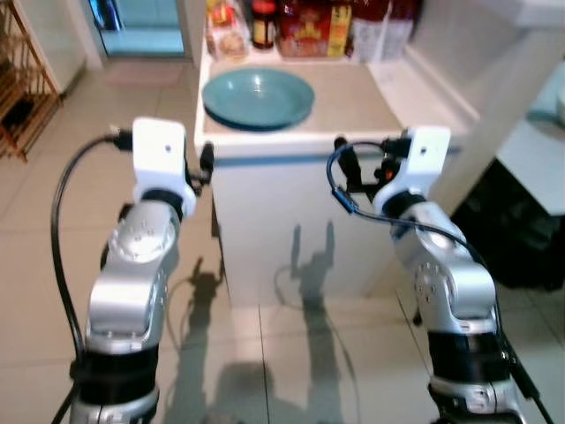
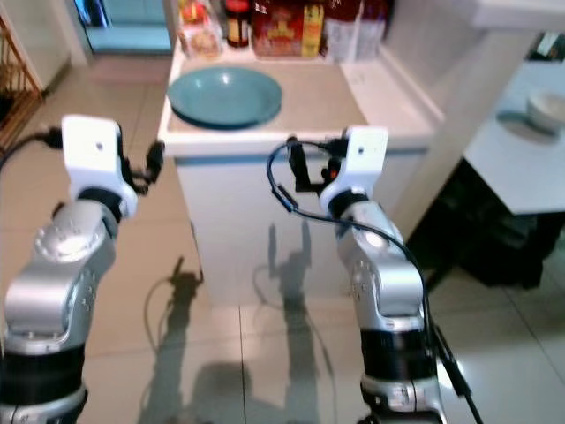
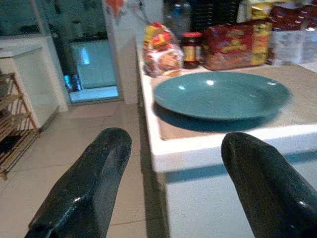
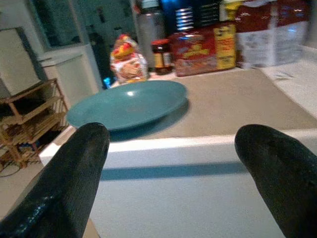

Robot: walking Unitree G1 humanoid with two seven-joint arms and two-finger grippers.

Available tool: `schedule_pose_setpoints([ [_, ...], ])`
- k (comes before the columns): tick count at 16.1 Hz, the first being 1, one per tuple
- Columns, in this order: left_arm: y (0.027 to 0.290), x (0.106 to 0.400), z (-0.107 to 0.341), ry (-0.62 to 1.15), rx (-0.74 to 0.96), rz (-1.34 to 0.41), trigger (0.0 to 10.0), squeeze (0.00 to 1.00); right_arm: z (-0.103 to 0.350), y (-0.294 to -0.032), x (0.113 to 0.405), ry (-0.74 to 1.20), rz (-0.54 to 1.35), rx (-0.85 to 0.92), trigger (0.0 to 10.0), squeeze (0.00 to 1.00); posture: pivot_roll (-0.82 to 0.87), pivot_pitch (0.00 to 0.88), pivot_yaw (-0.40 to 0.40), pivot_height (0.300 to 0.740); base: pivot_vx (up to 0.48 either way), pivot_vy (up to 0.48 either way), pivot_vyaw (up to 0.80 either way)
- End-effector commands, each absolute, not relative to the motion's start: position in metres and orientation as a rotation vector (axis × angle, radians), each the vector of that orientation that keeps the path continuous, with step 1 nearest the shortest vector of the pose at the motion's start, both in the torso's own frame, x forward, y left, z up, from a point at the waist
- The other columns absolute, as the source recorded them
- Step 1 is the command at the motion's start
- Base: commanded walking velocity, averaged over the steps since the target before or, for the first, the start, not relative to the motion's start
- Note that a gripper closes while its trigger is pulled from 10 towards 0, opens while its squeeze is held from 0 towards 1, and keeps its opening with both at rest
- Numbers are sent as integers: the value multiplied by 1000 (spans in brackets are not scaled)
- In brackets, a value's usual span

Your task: Setting the table

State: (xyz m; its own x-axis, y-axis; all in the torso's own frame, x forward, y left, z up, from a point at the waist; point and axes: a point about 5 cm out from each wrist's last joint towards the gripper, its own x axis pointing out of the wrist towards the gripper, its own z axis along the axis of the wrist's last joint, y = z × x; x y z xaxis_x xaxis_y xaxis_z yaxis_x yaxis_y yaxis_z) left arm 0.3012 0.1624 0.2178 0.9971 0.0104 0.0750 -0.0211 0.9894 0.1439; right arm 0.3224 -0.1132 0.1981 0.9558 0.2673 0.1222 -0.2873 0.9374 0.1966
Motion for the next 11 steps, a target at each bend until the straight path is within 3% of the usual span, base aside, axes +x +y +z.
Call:
schedule_pose_setpoints([
  [1,170,302,216,-61,146,45,10000,0,204,-107,323,-110,308,211,10000,0,24,54,-39,740,386,0,0],
  [11,178,304,220,-76,145,75,10000,0,216,-116,354,-67,315,167,10000,0,34,22,-53,740,389,0,0],
])
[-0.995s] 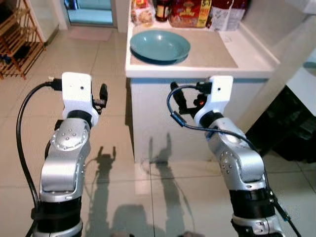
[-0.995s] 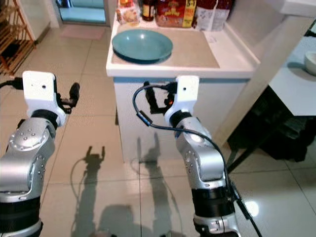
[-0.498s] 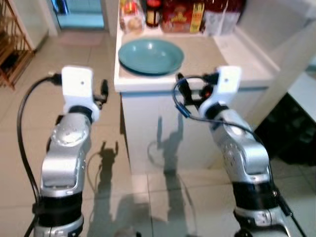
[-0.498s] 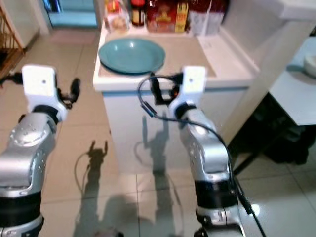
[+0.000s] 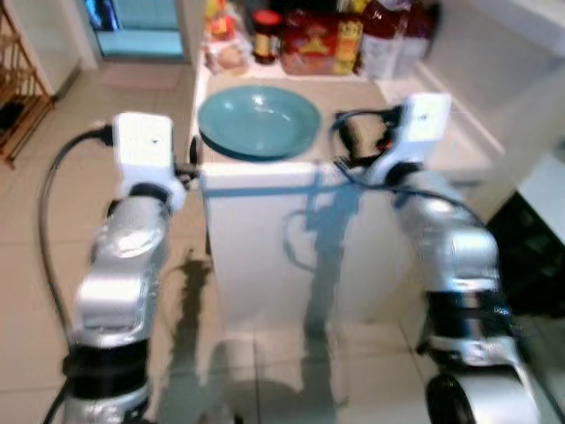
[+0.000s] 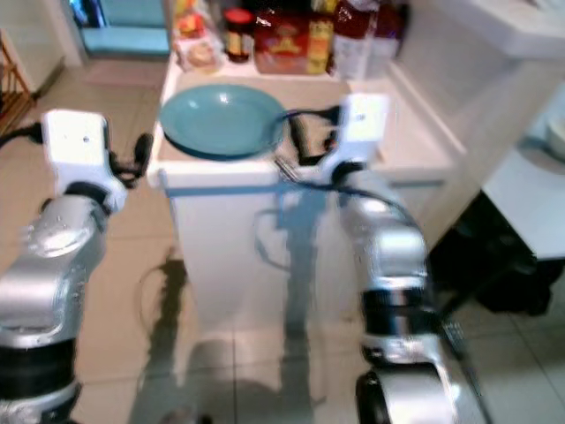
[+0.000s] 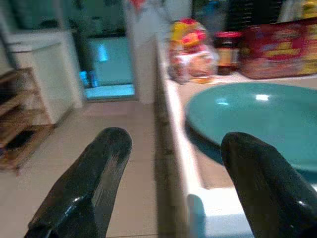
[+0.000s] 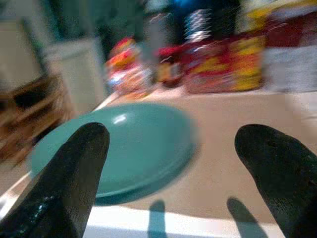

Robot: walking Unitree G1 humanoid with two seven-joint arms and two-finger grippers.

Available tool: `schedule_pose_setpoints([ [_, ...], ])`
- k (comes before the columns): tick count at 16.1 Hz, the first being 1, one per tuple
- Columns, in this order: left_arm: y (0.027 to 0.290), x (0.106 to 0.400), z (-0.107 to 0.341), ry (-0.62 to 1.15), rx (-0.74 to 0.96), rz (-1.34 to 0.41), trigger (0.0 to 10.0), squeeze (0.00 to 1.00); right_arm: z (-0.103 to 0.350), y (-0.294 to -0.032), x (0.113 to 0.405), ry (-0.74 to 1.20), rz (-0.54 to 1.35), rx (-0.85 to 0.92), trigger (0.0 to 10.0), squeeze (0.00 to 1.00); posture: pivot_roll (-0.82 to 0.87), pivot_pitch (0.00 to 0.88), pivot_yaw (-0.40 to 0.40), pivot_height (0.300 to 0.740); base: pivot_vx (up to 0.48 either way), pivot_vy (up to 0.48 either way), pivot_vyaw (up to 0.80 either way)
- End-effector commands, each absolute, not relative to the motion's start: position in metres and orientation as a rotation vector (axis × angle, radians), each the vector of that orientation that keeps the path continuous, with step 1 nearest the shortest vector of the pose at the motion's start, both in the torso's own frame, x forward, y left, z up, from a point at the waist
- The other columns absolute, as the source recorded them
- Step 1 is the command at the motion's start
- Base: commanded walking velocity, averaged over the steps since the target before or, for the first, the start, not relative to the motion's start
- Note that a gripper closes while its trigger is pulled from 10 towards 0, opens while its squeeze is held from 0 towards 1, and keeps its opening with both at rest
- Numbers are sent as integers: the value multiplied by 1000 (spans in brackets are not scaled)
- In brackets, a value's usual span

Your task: Setting the table

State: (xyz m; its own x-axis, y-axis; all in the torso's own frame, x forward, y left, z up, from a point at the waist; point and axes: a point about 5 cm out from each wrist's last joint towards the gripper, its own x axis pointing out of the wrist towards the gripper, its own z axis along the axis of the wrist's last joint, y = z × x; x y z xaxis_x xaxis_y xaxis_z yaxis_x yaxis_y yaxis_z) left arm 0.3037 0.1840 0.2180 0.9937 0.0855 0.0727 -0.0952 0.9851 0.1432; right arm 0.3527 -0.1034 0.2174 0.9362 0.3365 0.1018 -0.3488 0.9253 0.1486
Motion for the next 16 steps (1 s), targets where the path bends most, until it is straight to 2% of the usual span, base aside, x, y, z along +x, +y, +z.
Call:
schedule_pose_setpoints([
  [1,178,304,220,-76,147,75,10000,0,215,-117,357,-58,308,158,10000,0,33,18,-51,740,390,0,0],
  [2,178,304,220,-77,149,74,10000,0,215,-119,360,-50,307,165,10000,671,34,15,-51,740,386,0,0],
  [3,178,304,220,-78,150,73,10000,0,215,-119,361,-48,312,174,10000,1000,34,15,-51,740,390,0,0],
  [6,180,304,221,-86,156,84,10000,0,219,-122,375,-26,297,160,10000,1000,39,12,-55,740,379,0,0],
  [7,181,303,222,-94,166,92,10000,0,218,-123,378,-11,282,120,10000,0,45,12,-59,740,322,0,0],
  [8,182,302,223,-99,171,94,10000,0,218,-124,380,-8,274,101,10000,0,45,12,-59,740,322,0,0],
  [11,186,297,227,-151,176,58,10000,0,203,-134,396,159,203,179,10000,0,52,15,-62,740,0,0,0],
  [16,183,293,232,-191,188,-21,10000,0,190,-132,407,231,190,309,10000,0,73,12,-64,740,0,0,0],
])
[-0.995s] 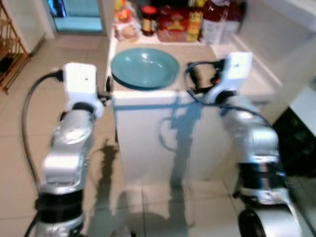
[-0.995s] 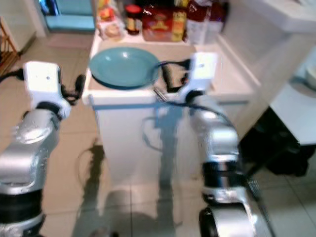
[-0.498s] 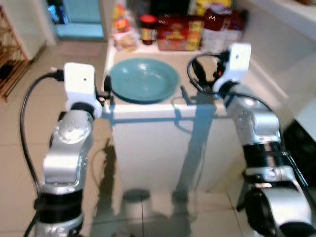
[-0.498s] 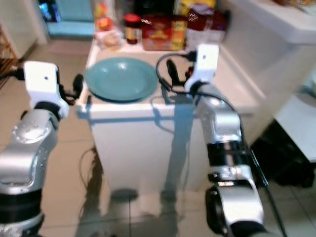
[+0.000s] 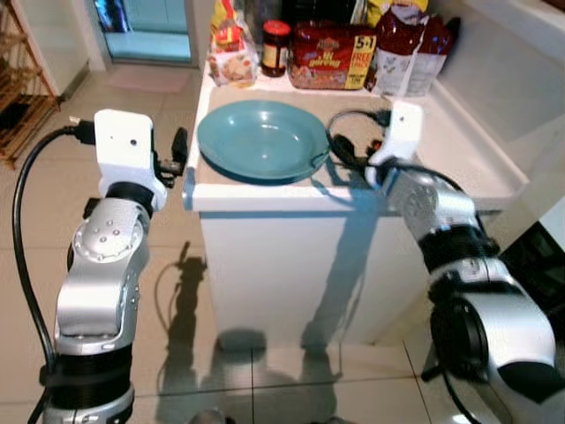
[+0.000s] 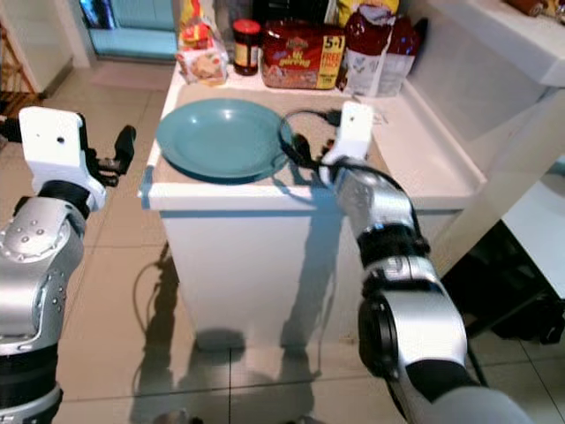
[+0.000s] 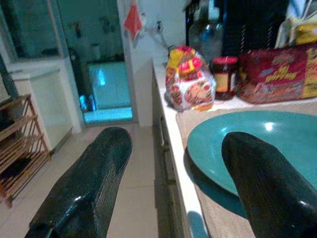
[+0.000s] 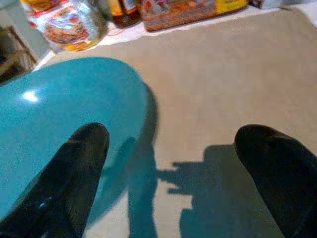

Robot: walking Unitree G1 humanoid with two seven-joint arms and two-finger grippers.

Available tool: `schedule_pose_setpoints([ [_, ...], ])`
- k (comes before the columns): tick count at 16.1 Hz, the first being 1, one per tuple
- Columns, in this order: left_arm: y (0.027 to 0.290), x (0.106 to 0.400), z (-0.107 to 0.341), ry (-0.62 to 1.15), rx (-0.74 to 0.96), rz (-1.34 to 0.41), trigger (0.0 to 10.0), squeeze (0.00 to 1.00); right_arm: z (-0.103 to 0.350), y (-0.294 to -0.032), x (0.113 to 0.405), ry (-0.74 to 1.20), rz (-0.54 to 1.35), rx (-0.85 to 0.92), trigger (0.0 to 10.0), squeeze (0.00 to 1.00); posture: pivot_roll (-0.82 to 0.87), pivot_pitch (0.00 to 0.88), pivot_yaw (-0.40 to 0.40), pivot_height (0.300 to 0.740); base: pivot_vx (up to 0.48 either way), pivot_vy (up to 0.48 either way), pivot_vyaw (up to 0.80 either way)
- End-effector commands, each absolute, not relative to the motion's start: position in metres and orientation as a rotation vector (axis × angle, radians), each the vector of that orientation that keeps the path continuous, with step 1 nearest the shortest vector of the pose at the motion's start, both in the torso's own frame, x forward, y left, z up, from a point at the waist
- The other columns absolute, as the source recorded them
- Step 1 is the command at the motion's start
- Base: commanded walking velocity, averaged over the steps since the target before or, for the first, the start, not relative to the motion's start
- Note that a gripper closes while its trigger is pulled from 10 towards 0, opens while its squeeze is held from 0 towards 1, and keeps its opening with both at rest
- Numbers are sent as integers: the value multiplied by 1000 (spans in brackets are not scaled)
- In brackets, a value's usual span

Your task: Setting the table

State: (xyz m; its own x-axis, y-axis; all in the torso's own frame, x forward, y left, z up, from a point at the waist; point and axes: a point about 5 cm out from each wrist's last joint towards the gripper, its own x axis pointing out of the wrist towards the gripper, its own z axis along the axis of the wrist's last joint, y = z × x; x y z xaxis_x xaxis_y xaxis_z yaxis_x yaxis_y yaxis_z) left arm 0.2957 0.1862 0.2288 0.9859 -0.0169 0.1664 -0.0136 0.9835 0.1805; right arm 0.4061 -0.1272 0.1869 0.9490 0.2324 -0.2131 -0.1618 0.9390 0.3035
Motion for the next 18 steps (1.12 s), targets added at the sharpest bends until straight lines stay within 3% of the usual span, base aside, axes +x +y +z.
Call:
schedule_pose_setpoints([
  [1,177,289,236,-209,173,-114,10000,0,187,-129,409,254,193,366,10000,0,81,18,-65,740,0,0,0],
  [4,163,277,238,-214,153,-321,10000,0,184,-121,411,300,194,511,10000,0,87,26,-65,740,0,0,0],
  [8,162,274,241,-215,154,-336,10000,0,185,-110,413,336,190,648,10000,0,110,54,-84,740,0,0,0],
  [16,158,260,242,-195,153,-395,10000,0,186,-94,412,371,225,701,10000,0,137,95,-113,740,0,0,0],
  [17,158,258,242,-188,152,-400,10000,0,187,-91,412,374,244,707,4471,0,137,100,-115,740,0,0,0],
  [18,158,258,242,-185,153,-402,10000,0,187,-89,412,374,256,717,314,0,136,103,-115,740,0,0,0],
])
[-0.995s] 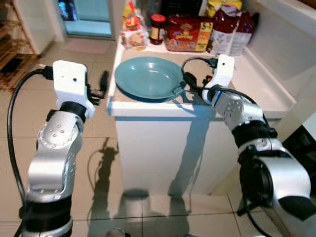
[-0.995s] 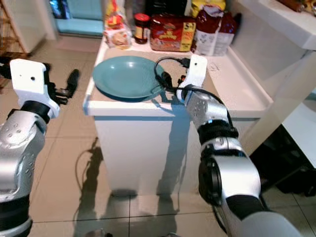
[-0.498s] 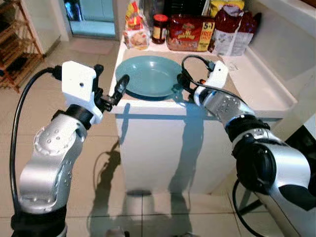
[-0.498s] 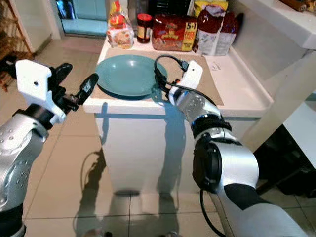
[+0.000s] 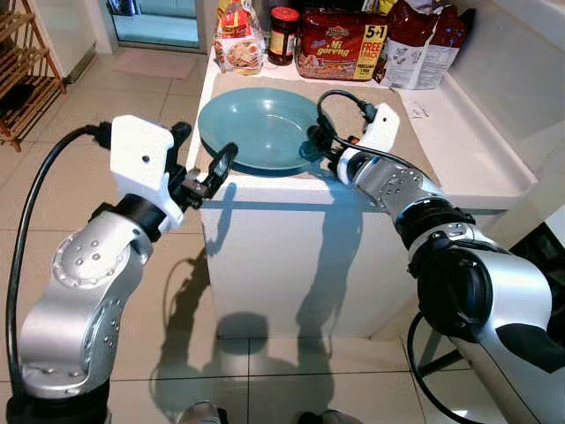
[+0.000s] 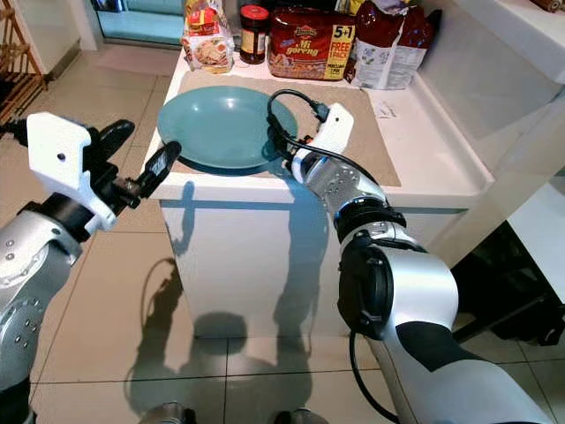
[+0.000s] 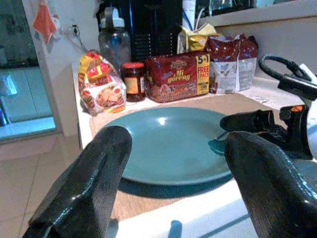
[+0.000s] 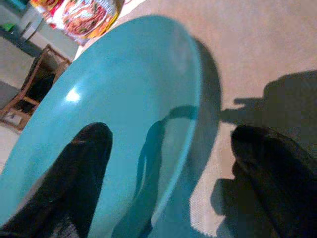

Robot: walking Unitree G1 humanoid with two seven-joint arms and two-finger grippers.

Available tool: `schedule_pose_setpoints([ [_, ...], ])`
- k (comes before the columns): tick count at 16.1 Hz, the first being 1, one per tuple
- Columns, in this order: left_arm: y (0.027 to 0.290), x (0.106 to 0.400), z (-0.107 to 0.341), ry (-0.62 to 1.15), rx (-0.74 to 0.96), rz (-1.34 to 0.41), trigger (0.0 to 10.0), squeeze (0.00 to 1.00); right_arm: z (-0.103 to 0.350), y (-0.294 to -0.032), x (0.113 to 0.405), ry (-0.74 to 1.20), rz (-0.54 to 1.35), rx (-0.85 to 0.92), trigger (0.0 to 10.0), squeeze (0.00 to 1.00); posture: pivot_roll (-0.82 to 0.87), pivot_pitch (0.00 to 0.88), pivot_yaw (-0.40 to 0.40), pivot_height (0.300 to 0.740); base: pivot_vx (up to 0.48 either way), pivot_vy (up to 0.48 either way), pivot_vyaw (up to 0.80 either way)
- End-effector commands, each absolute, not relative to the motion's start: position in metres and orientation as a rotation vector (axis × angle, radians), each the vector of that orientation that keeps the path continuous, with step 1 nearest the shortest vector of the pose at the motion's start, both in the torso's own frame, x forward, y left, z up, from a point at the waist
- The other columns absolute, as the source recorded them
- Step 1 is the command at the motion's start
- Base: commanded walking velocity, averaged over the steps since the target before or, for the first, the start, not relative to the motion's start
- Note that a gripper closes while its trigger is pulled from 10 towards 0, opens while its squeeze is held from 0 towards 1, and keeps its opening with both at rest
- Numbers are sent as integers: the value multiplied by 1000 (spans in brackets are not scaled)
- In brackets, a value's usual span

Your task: Setting the table

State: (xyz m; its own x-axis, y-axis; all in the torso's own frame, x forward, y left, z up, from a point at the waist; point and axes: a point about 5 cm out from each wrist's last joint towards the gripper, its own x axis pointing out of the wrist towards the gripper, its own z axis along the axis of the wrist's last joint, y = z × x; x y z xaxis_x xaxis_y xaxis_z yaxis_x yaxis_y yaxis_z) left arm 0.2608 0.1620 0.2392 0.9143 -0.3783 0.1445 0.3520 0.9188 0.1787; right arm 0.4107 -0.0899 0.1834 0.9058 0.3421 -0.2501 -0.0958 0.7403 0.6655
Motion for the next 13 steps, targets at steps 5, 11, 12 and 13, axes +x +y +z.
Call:
schedule_pose_setpoints([
  [5,154,255,237,-147,151,-444,10000,0,190,-82,411,380,299,765,0,0,137,107,-121,740,0,0,0],
  [11,153,256,234,-126,152,-447,10000,0,187,-82,410,385,290,801,0,0,136,106,-123,740,0,0,0],
  [12,153,256,234,-126,151,-449,10000,0,188,-82,410,384,291,802,0,0,136,106,-124,740,0,0,0],
  [13,153,256,234,-125,147,-451,10000,0,188,-82,410,383,293,803,0,0,136,105,-124,740,0,0,0],
])
